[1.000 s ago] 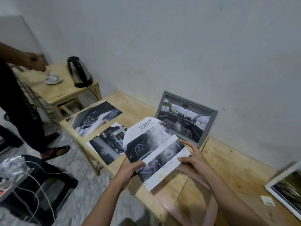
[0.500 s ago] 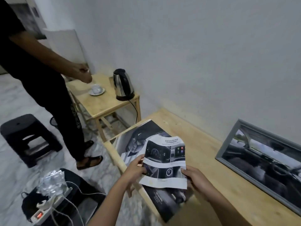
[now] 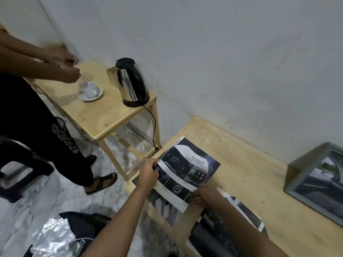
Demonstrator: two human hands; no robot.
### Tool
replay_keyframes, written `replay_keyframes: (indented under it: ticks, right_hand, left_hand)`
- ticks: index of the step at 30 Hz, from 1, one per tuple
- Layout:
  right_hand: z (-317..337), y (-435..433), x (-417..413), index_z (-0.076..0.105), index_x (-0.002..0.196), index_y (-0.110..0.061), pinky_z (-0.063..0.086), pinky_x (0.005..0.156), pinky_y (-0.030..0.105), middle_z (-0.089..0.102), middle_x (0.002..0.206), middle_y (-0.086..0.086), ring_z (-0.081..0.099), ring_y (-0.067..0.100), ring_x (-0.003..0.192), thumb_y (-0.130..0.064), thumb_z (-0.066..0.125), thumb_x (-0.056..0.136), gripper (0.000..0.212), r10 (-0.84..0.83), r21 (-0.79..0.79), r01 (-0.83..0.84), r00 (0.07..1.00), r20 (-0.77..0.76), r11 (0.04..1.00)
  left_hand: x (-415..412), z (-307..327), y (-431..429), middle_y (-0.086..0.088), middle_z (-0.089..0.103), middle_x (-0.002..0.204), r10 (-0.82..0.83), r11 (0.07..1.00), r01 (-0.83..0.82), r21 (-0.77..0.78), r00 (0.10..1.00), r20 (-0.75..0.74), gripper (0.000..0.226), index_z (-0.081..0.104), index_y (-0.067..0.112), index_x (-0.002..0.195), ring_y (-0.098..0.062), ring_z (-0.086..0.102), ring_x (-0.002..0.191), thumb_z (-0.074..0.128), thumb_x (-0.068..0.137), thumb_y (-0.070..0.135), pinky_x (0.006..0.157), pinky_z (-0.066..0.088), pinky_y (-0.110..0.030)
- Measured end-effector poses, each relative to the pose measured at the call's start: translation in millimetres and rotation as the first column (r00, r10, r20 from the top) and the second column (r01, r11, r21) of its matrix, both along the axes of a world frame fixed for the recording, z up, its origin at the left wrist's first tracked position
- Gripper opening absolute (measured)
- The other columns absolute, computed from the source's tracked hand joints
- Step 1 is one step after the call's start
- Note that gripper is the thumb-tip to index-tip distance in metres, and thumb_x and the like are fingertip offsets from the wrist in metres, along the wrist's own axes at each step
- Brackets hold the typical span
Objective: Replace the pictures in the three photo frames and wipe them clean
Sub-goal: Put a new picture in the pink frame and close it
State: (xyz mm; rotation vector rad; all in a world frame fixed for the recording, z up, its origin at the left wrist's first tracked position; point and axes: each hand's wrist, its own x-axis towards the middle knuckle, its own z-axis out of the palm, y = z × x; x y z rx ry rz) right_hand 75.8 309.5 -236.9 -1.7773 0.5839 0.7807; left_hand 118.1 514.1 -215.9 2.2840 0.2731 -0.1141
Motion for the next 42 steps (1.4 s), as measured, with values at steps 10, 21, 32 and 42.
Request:
replay_keyframes:
  ticks: [10,21,32,42]
  right_hand:
    - [-7,18,0,0.051,0.064,-0.014,0.057,0.063,0.031,0.063,0.068,0.008,0.061,0.018,0.057,-0.012,0.055,0.089,0.025,0.137,-0.314,-0.075,0.974,0.180,0.946]
    - [-5,-101,-57,0.051,0.088,-0.009,0.046,0.069,0.036,0.060,0.090,0.013,0.056,0.030,0.083,-0.027,0.045,0.093,0.020,-0.327,-0.569,0.468,0.883,0.337,0.676]
    - [-21,-128,-143,0.037,0.098,-0.012,0.041,0.063,0.030,0.052,0.101,0.011,0.055,0.027,0.086,-0.033,0.072,0.073,0.047,-0.356,-0.549,0.359,0.927,0.116,0.755]
    - [-28,-128,-149,0.041,0.082,-0.011,0.040,0.055,0.032,0.059,0.080,0.014,0.058,0.026,0.067,-0.009,0.078,0.068,0.039,-0.518,-0.326,0.578,0.816,0.258,0.748]
  left_hand:
    - [18,-38,12,-0.015,0.047,0.127,-0.040,0.966,0.047,0.254,0.999,-0.031,0.045,0.052,0.007,0.123,-0.029,0.044,0.114,0.058,0.079,-0.001,0.090,0.042,-0.036]
    - [-50,-38,-94,-0.003,0.043,0.126,-0.396,0.918,0.396,0.007,0.918,0.021,0.036,0.048,0.013,0.126,-0.019,0.045,0.118,0.051,0.091,0.021,0.095,0.039,-0.024]
    - [-112,-55,-135,-0.005,0.040,0.126,-0.523,0.793,0.564,0.230,0.824,-0.218,0.079,0.040,0.014,0.123,-0.019,0.039,0.114,0.078,0.064,0.050,0.092,0.039,-0.027]
    - [-106,-49,-144,-0.005,0.047,0.123,-0.461,0.739,0.567,0.363,0.819,-0.341,0.075,0.043,0.014,0.118,-0.025,0.044,0.119,0.078,0.063,0.051,0.098,0.035,-0.039]
